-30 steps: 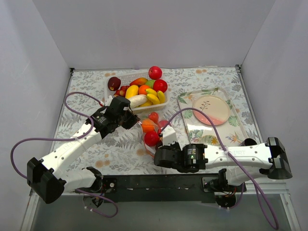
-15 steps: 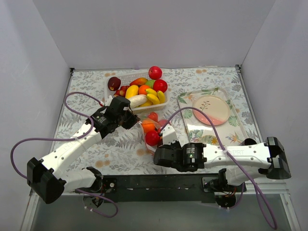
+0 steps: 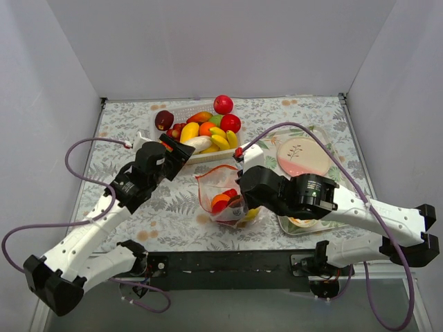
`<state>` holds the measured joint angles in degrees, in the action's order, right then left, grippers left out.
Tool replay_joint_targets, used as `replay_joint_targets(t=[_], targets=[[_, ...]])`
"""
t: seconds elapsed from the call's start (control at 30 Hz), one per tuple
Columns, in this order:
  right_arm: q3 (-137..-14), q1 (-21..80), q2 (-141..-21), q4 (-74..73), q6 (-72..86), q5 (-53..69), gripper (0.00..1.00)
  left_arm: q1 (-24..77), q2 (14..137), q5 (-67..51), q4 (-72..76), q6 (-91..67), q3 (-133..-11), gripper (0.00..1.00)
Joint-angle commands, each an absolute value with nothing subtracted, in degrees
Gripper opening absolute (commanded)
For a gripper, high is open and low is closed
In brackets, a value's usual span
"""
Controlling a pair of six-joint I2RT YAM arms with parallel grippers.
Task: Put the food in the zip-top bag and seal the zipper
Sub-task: Zip the zipper food storage bag at the center of the board.
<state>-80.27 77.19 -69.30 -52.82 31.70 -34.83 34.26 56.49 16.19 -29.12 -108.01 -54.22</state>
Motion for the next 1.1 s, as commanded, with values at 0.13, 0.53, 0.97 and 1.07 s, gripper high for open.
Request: replay_joint_targets(t=[0.13, 0.53, 0.97, 1.07], targets=[[-75.85, 75.94, -65.04, -50.1, 27.15, -26.9, 0.01, 29.01, 56.07, 8.98, -20.04, -96.24, -51.16, 0.42], [-76.29, 75.15, -67.32, -50.54, 28.39, -27.95, 0.01, 23.56, 56.97, 1.16, -42.46, -118.82, -51.61, 0.41], [-76.2, 74.71, -67.59, -51.5, 29.0, -28.39, 0.01, 19.16, 55.91, -23.73, -41.31, -125.84, -46.06, 0.39], [-75.94, 74.71, -67.41, -51.68, 29.18, -28.3, 0.01, 19.25, 53.18, -24.08, -40.87, -127.61, -46.76, 0.46]])
